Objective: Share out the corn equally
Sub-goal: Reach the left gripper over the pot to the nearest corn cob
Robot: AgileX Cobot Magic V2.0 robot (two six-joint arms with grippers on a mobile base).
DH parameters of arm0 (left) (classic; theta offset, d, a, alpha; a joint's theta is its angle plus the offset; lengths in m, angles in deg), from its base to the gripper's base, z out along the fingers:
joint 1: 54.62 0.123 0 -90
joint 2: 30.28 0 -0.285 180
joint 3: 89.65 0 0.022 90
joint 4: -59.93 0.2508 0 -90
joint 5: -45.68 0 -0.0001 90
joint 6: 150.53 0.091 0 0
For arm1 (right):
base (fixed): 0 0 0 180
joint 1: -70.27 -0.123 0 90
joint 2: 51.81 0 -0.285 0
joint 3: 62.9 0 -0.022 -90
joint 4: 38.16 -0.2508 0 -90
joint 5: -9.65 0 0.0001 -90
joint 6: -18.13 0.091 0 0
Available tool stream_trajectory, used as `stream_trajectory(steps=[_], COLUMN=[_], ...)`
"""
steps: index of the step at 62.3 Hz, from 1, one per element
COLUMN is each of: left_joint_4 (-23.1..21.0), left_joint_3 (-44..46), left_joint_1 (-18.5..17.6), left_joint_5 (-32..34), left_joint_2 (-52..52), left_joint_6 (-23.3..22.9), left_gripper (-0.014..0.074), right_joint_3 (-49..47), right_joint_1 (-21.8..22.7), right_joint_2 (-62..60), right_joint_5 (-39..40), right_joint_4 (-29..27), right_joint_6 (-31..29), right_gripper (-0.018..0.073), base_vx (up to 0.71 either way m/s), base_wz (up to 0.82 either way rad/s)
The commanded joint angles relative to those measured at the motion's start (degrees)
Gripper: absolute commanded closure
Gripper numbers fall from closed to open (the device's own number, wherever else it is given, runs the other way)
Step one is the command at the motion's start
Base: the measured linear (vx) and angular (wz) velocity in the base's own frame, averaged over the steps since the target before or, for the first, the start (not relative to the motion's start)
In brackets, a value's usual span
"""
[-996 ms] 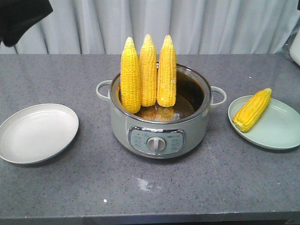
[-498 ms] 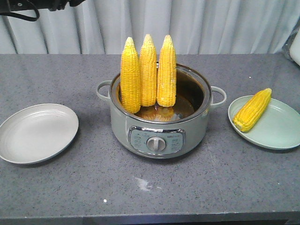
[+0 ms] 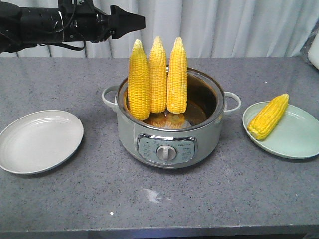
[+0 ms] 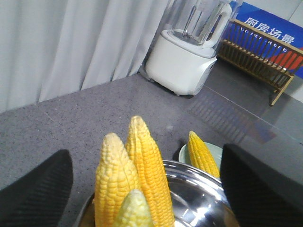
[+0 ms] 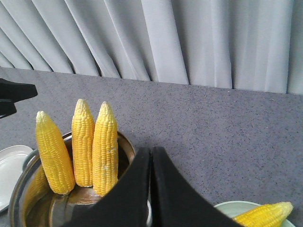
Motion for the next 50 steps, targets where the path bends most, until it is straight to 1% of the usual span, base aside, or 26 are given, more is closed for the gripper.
stream_trajectory(steps=[1, 8, 19, 31, 42, 46, 50], left_joint_4=[0.0, 0.1, 1.0, 1.0, 1.1, 1.1, 1.1], left_joint_3=[2.0, 2.0, 1.9, 1.9, 1.9, 1.9, 1.9], left_joint_1=[-0.3, -0.9, -2.3, -2.5, -2.5, -2.5, -2.5], left_joint_5=[-0.4, 1.4, 1.7, 3.2, 6.6, 6.7, 6.7], left_joint_2=[-1.8, -0.2, 1.1, 2.1, 3.1, 3.1, 3.0], left_joint_6=[-0.7, -0.7, -0.7, -0.7, -0.7, -0.7, -0.7], left_gripper=[-0.0011, -0.0010, -0.0004, 0.0037, 0.0107, 0.0150, 0.0218], right_joint_3=[-1.5, -1.5, -1.5, -1.5, -1.5, -1.5, -1.5], right_joint_1=[0.1, 0.1, 0.1, 0.1, 0.1, 0.1, 0.1], right_joint_2=[-2.1, -2.1, -2.1, -2.1, -2.1, -2.1, -2.1], right_joint_5=[-1.7, -1.7, -1.6, -1.6, -1.6, -1.6, -1.6], right_joint_4=[-2.5, -2.3, -2.1, -1.0, -0.9, -0.9, -0.9], right_joint_6=[-0.3, -0.3, -0.3, -0.3, -0.3, -0.3, -0.3], right_gripper=[0.0564, 0.0564, 0.0564, 0.0564, 0.0564, 0.0564, 0.0564], base_vx=[0.00, 0.00, 0.00, 0.00, 0.00, 0.00, 0.00], base_wz=[0.00, 0.00, 0.00, 0.00, 0.00, 0.00, 0.00])
